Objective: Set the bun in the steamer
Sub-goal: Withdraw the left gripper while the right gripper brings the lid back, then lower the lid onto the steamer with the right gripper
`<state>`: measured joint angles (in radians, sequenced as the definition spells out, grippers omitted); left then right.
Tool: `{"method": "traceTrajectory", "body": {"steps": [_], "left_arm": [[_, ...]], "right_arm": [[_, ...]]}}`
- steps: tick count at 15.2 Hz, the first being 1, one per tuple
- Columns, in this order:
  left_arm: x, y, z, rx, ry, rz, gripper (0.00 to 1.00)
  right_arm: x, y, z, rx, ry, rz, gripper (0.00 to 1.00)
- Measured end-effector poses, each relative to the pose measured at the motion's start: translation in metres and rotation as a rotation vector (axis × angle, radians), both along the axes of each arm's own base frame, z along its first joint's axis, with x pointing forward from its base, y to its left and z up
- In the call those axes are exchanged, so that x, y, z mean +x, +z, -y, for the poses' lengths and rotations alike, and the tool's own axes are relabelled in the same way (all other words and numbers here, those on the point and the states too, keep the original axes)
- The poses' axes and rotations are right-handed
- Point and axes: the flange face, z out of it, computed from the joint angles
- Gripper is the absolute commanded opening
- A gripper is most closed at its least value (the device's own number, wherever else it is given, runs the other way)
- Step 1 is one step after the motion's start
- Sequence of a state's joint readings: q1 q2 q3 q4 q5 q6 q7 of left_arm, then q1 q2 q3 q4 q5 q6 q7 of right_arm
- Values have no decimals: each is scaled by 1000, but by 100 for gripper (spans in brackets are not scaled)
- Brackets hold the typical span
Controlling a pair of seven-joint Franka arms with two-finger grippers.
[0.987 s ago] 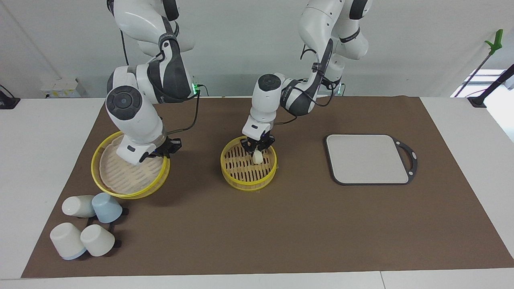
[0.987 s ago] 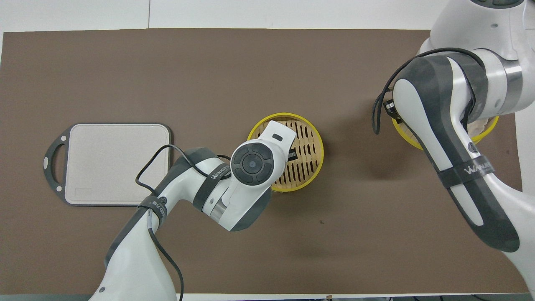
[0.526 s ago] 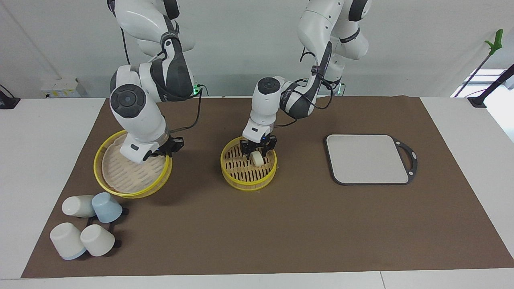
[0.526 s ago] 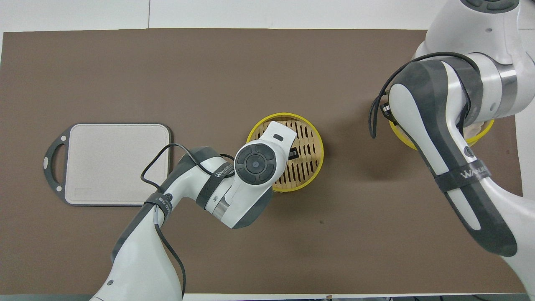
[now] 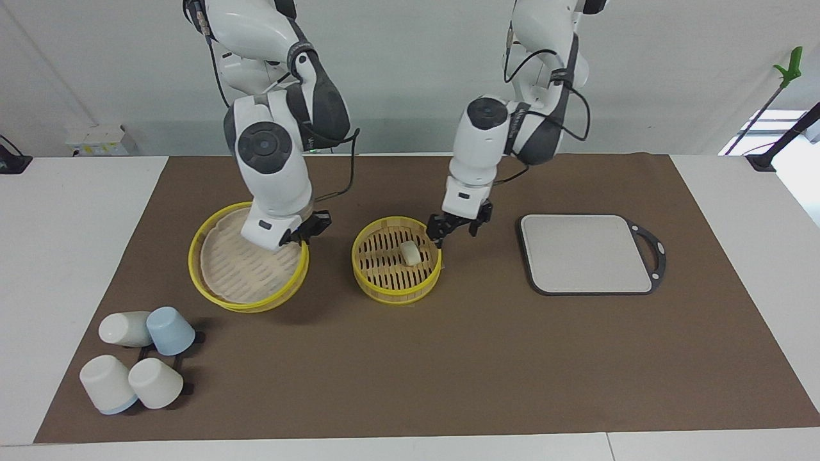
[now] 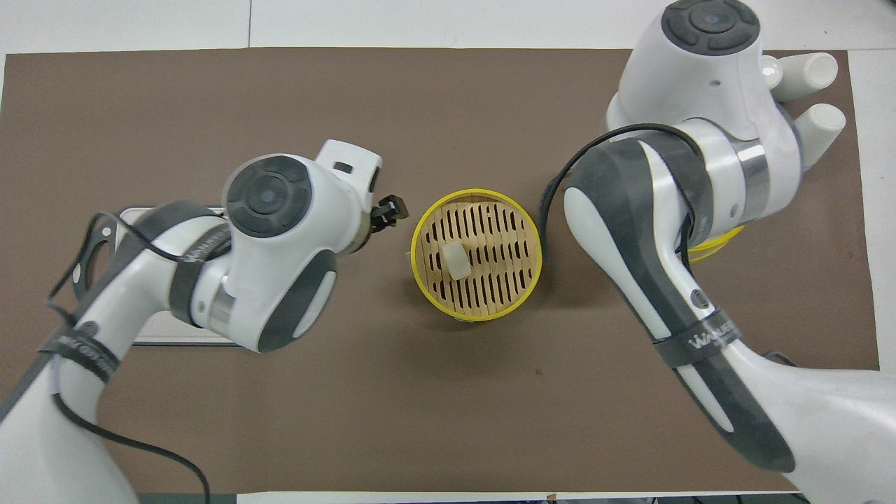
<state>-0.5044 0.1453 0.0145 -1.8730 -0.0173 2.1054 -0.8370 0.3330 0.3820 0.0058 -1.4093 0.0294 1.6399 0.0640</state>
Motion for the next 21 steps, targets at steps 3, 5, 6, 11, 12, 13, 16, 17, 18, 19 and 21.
{"method": "traceTrajectory", "body": {"steps": [3, 5, 6, 11, 12, 13, 16, 17, 18, 19, 21], "left_arm": [[25, 31, -119, 37, -76, -50, 100], [27, 49, -184, 46, -172, -88, 100], [25, 60, -208, 46, -224, -103, 100], [3, 109, -256, 55, -415, -173, 100], [1, 116, -256, 57, -425, -178, 100], [-1, 121, -256, 58, -435, -183, 100], [-6, 127, -257, 55, -451, -197, 100], [-7, 128, -259, 54, -448, -199, 100], [-7, 128, -263, 52, -444, -201, 100], [-8, 129, -267, 51, -439, -202, 100], [-7, 134, -272, 50, -432, -191, 100]], "right_arm": [[-25, 7, -96, 79, -51, 111, 0], [-51, -3, -153, 104, -62, 148, 0], [-64, -12, -178, 111, -78, 156, 0], [-79, -51, -204, 91, -101, 135, 0], [-78, -53, -203, 93, -102, 138, 0], [-79, -56, -205, 101, -102, 146, 0], [-90, -74, -218, 126, -118, 174, 0], [-94, -80, -222, 126, -121, 181, 0], [-94, -82, -221, 127, -125, 187, 0], [-94, -83, -221, 130, -128, 190, 0], [-94, -85, -220, 135, -131, 196, 0]]}}
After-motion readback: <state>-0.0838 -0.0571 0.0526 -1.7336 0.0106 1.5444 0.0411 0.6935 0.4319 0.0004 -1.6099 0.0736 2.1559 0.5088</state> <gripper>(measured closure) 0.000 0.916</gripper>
